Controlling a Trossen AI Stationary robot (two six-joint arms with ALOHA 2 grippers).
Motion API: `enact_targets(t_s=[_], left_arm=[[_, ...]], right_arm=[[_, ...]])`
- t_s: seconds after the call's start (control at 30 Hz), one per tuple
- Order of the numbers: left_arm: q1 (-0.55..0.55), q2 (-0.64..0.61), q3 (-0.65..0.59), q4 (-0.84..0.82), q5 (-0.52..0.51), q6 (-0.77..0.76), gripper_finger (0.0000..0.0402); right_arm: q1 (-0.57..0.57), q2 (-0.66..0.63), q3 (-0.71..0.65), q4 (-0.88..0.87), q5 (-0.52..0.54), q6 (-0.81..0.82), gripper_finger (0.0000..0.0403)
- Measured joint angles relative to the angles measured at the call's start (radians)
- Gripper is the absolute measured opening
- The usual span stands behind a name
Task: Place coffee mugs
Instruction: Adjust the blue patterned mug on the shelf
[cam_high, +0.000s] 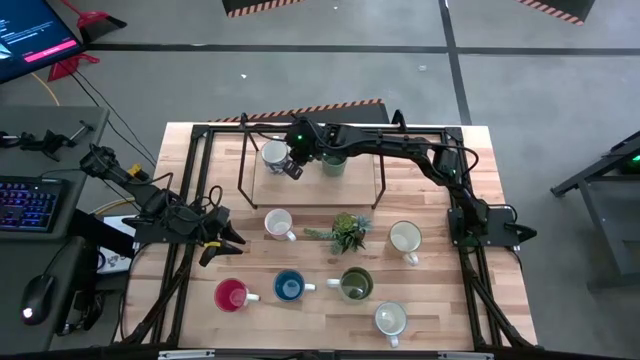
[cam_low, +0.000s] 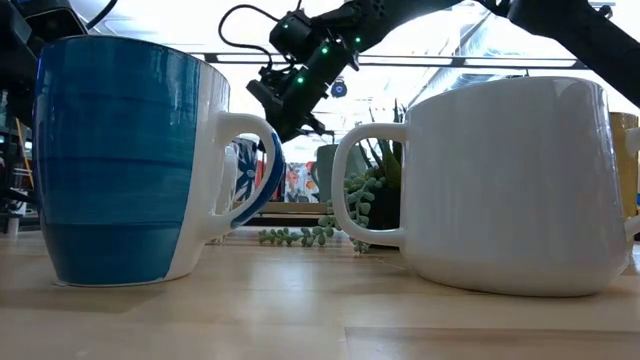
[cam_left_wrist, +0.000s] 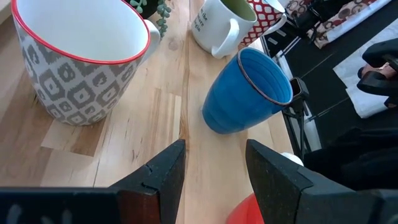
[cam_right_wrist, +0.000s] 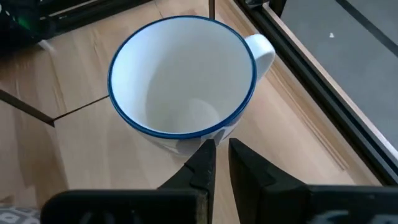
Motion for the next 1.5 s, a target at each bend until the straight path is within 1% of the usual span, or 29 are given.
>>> enact_targets(t_s=[0.37, 0.5, 0.7, 1.5], left_arm=[[0.0, 0.0, 0.0, 0.0, 0.0, 0.001, 0.0158], [0.0, 0.0, 0.0, -0.001, 0.0, 0.002, 0.0158], [0.0, 0.0, 0.0, 0.002, 0.0, -0.006, 0.0158], [0.0, 0.0, 0.0, 0.003, 0.0, -0.008, 0.0158]], right_arm=[[0.005, 0.001, 0.0, -0.001, -0.043, 0.0, 0.003], [0.01, 0.021, 0.0, 0.005, -0.054, 0.0, 0.003], [0.016, 0.051, 0.0, 0.038, -0.054, 0.0, 0.003], [0.015, 0.06, 0.0, 0.118, -0.061, 0.001, 0.003]])
